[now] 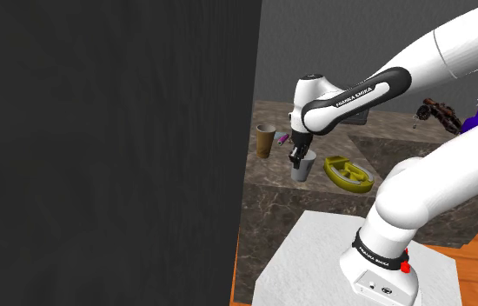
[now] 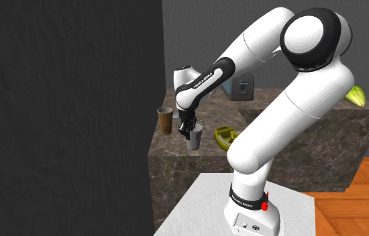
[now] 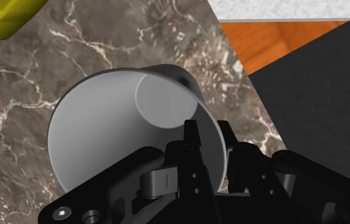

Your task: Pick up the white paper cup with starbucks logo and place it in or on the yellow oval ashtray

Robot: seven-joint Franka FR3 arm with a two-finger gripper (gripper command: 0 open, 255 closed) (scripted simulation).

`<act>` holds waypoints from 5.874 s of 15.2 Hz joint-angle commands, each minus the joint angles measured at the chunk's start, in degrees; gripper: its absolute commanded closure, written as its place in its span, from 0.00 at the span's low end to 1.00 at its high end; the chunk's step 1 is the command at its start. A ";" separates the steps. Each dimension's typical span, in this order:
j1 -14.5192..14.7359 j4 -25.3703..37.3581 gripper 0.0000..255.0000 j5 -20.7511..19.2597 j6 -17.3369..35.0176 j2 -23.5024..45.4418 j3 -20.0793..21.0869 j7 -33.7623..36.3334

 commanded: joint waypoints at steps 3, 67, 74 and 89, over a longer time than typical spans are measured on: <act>0.00 0.00 1.00 0.00 0.01 0.00 0.00 0.00; -14.23 -1.33 1.00 -17.69 -15.64 -21.84 -21.69 -23.40; -14.22 -1.33 0.00 -17.69 -15.64 -21.83 -21.69 -23.40; -13.15 3.80 0.00 -13.69 -23.92 -24.90 -17.45 -24.09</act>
